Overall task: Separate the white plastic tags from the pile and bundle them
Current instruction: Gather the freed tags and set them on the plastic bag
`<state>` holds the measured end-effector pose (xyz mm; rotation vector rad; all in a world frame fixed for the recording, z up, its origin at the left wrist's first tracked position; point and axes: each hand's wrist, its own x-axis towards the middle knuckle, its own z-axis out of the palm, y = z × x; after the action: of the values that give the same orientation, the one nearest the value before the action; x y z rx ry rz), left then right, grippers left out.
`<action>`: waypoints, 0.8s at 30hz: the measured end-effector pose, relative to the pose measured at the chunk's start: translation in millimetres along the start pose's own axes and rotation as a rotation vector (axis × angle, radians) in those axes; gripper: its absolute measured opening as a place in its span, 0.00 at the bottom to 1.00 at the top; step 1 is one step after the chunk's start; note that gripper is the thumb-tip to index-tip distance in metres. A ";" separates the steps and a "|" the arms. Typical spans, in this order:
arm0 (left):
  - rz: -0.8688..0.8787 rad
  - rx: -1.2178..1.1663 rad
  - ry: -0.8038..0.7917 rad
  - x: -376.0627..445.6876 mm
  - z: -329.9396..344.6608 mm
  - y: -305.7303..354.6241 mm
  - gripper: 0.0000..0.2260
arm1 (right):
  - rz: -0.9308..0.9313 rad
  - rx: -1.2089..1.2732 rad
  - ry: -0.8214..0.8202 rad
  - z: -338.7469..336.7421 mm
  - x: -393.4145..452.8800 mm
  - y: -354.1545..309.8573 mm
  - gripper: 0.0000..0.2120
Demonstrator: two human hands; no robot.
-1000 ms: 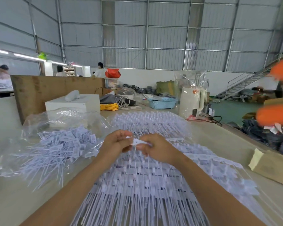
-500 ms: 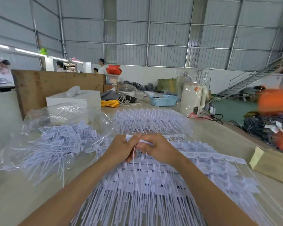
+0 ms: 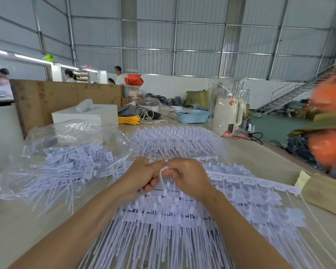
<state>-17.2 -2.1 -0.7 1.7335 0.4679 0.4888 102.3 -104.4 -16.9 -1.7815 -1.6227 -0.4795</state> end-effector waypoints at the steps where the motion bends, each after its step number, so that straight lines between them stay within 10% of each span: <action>1: 0.030 -0.117 -0.078 -2.1 -5.1 3.4 0.23 | 0.031 0.010 0.010 -0.7 -0.5 2.6 0.10; 4: 0.173 -0.457 -0.317 -5.4 -21.7 15.9 0.24 | 0.271 0.191 0.000 -9.5 -1.7 14.3 0.11; 10: -0.017 -0.299 0.078 9.2 -16.0 -0.7 0.07 | 0.315 0.390 -0.050 -11.7 5.0 7.1 0.08; 15: -0.006 -0.282 0.031 11.2 -9.1 -3.7 0.09 | 0.362 0.377 -0.222 -26.4 -3.3 16.6 0.09; 24: -0.017 -0.157 -0.071 10.1 4.3 -11.8 0.03 | 0.138 0.817 0.335 -69.1 6.0 -11.3 0.09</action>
<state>-7.0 2.4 -12.3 1.5887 0.3836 0.4389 103.7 -147.6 38.6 -1.1088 -1.1958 -0.0190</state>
